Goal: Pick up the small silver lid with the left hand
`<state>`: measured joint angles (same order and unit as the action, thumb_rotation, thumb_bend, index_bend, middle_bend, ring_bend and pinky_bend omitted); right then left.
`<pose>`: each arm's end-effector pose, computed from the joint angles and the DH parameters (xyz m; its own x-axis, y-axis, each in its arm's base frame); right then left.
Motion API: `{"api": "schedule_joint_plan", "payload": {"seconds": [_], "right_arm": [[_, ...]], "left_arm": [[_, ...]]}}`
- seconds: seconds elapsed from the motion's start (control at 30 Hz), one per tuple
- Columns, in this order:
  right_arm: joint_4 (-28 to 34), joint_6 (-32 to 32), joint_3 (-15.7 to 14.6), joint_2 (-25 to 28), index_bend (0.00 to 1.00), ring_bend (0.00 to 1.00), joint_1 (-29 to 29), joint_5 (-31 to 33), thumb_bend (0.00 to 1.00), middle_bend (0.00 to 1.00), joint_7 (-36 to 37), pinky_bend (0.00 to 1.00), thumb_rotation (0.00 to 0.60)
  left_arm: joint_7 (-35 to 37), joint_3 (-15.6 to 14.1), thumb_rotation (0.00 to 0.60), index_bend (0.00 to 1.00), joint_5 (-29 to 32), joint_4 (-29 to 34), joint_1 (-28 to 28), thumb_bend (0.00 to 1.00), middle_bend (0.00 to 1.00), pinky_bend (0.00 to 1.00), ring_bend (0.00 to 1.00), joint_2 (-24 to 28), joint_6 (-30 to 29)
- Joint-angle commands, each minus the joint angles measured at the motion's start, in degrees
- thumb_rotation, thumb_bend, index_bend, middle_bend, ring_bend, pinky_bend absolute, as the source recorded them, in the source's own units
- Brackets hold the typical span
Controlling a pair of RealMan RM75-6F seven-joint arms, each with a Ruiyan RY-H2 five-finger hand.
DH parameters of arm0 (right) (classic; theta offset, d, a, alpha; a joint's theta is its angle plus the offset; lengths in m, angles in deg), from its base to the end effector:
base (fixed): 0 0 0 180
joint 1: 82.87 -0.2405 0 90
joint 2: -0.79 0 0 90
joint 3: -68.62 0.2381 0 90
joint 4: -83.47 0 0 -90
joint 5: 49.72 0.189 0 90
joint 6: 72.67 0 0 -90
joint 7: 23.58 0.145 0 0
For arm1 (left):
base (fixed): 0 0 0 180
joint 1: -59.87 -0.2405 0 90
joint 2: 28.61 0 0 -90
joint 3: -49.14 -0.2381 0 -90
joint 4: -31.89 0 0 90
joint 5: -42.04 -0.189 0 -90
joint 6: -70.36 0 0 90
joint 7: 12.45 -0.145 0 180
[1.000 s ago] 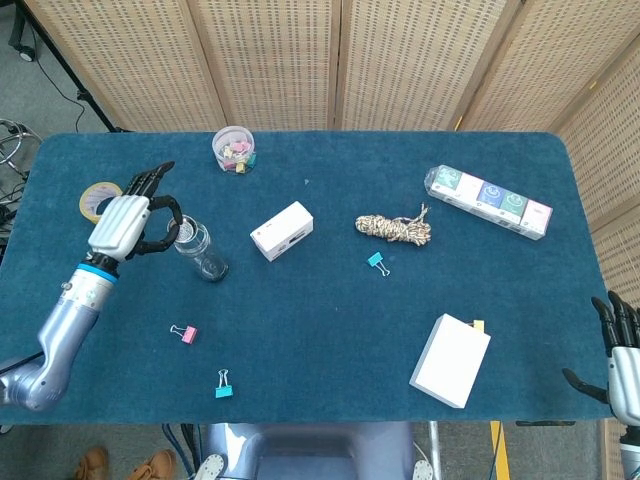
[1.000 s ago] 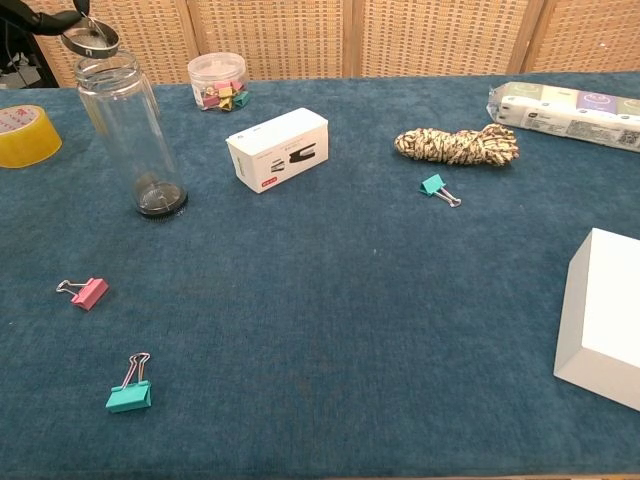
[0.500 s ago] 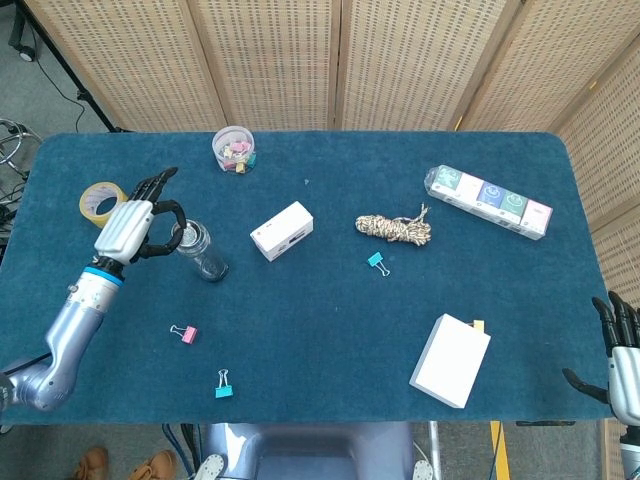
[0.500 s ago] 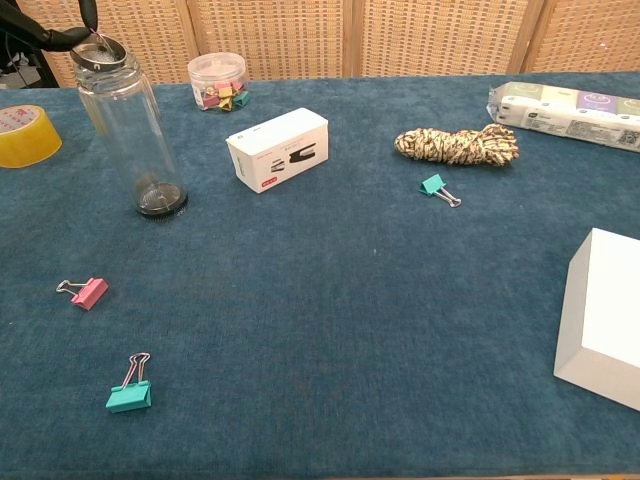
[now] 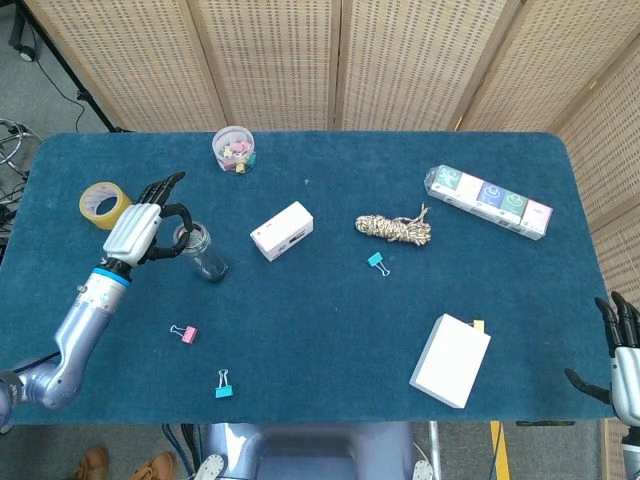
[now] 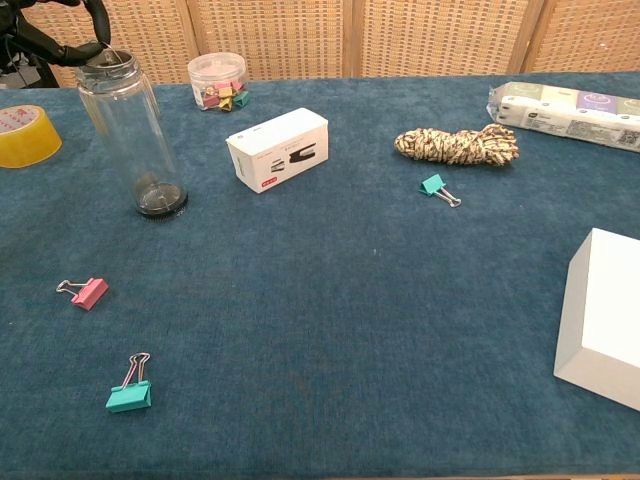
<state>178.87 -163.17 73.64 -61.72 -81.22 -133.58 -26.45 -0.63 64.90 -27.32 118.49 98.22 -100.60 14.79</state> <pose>-0.2945 -0.1517 0.1941 0.4231 0.0786 0.9027 -0.9022 0.1291 0.4116 -0.1641 0.3600 0.1157 0.0970 0.1831 0.9783 0.9672 -0.2492 -0.0492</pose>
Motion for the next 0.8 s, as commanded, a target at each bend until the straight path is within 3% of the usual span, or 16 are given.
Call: {"api": "schedule_joint_plan", "payload": {"seconds": [0.03, 0.1, 0.2, 0.8], "right_arm": [[0.0, 0.1, 0.1, 0.1, 0.0, 0.0, -0.1, 0.1, 0.0, 0.0, 0.0, 0.0, 0.6], [0.0, 0.0, 0.0, 0.1, 0.0, 0.0, 0.0, -0.1, 0.0, 0.0, 0.0, 0.0, 0.6], [0.0, -0.1, -0.1, 0.0, 0.0, 0.0, 0.0, -0.1, 0.0, 0.0, 0.0, 0.0, 0.6], [0.0, -0.2, -0.1, 0.0, 0.0, 0.0, 0.1, -0.1, 0.0, 0.0, 0.2, 0.0, 0.6]], "left_arm": [[-0.7, -0.2, 0.6, 0.35, 0.3, 0.2, 0.0, 0.47, 0.0, 0.0, 0.0, 0.1, -0.1], [-0.9, -0.3, 0.6, 0.16, 0.3, 0.5, -0.1, 0.47, 0.0, 0.0, 0.0, 0.3, -0.1], [-1.6, -0.5, 0.6, 0.02, 0.4, 0.7, -0.2, 0.47, 0.0, 0.0, 0.0, 0.6, -0.3], [-0.1, -0.7, 0.6, 0.0, -1.1, 3.6, -1.8, 0.47, 0.0, 0.0, 0.0, 4.1, -2.1]]}}
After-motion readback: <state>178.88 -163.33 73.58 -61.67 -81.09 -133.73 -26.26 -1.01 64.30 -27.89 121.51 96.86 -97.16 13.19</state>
